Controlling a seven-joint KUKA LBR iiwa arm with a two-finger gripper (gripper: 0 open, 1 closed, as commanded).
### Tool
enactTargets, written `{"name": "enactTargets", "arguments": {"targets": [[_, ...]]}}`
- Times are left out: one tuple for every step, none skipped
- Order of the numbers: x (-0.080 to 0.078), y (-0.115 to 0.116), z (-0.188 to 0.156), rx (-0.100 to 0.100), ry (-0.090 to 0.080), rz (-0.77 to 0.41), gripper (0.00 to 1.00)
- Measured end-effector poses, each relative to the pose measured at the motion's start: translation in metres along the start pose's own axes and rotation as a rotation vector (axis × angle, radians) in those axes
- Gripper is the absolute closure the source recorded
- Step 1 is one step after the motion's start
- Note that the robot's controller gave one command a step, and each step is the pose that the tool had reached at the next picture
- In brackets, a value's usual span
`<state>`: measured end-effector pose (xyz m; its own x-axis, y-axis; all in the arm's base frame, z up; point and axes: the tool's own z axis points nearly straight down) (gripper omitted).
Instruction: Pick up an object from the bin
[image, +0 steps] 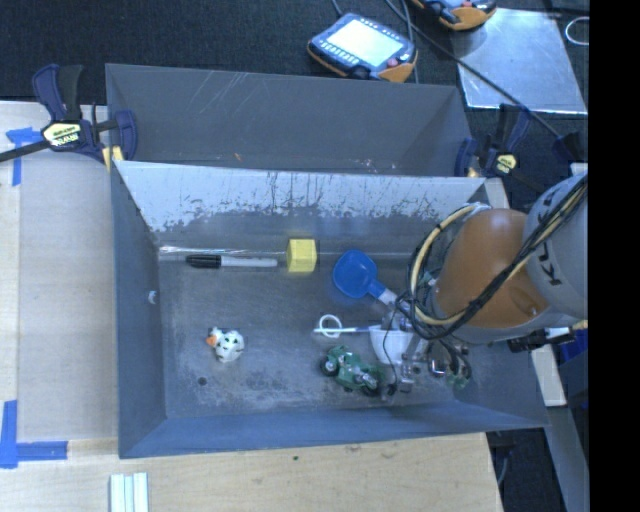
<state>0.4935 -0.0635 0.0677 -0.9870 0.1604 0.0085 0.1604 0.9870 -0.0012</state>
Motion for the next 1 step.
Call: {"name": "enactTargets", "arguments": {"targets": [[-0.0935, 0.0332, -0.0156, -0.001, 0.010, -0.064, 0.00]]}}
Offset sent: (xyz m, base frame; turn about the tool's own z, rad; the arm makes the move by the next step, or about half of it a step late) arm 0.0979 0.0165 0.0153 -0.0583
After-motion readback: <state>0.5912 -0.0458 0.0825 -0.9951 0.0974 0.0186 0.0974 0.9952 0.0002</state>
